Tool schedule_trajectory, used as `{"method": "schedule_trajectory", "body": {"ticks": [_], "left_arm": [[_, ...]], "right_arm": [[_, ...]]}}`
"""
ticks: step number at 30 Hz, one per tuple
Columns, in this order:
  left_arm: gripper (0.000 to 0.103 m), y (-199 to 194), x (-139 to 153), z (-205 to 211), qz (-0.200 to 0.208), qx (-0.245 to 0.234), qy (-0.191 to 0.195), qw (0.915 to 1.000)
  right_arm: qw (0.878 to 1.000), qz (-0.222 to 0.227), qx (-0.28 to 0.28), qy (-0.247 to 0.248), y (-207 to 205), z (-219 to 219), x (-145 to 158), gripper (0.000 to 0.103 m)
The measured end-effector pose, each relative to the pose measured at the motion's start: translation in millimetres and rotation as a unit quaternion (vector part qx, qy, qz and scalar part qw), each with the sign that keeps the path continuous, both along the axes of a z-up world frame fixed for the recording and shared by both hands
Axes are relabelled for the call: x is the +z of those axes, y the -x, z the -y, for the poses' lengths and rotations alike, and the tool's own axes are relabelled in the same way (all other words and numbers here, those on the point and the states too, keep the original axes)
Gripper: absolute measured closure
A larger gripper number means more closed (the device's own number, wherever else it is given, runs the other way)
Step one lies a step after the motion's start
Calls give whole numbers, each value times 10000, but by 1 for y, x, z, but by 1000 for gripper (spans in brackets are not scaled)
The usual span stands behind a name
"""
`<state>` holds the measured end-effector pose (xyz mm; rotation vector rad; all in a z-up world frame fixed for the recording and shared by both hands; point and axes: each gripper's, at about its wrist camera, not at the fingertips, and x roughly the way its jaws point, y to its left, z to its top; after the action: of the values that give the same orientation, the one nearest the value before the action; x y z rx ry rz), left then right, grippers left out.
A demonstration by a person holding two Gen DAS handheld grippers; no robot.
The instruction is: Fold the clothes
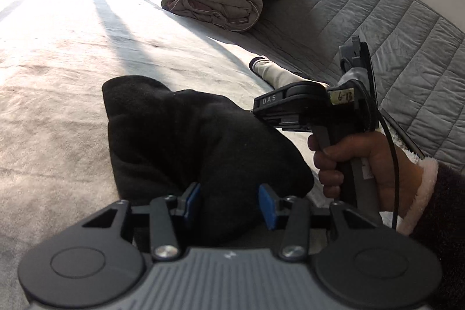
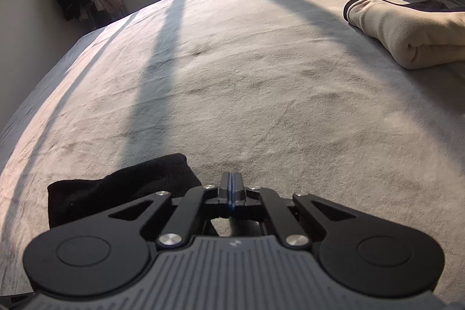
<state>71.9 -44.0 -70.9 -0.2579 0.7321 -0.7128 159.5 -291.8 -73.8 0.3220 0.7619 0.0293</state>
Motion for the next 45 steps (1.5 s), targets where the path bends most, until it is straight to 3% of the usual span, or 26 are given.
{"method": "schedule_trajectory", "body": {"ticks": [2,6,8,9,11,15,19,22,24,26,31,35,45], "left_arm": [[59,-9,4,-7,-106,262,202,9994],[59,-24,19,-5,341,813,87,9961],[60,-32,24,-3,540,1038,62,9931],[61,-36,26,-3,632,1169,67,9911],[74,-44,26,-4,687,1400,49,9878],[87,-61,16,-2,602,1546,-23,9861],[87,-71,-3,0,436,1802,-386,9819],[86,-76,-15,-5,303,2031,-440,9777],[86,-75,-14,-6,280,2024,-429,9780],[86,-73,-10,-7,265,2015,-447,9781],[75,-63,1,-20,8,2062,-121,9784],[71,-53,6,-31,-218,2068,66,9781],[70,-31,0,-54,-970,1947,615,9741]], "right_arm": [[10000,37,-50,-30,2,4,0,103],[9998,169,-62,-28,6,5,6,99],[9993,367,-33,3,9,2,12,87],[9989,464,7,-27,10,0,16,87],[9977,660,86,-87,13,-3,23,87],[9943,865,527,-341,14,-18,27,87],[9943,663,822,-151,6,-36,12,87],[9959,558,690,166,2,-33,-4,94],[9965,552,607,140,2,-24,-8,92],[9972,519,533,71,3,-15,-6,83],[9968,546,474,-345,19,12,8,78],[9931,410,627,-903,37,32,16,60],[9583,62,1049,-2659,79,54,25,60]]}}
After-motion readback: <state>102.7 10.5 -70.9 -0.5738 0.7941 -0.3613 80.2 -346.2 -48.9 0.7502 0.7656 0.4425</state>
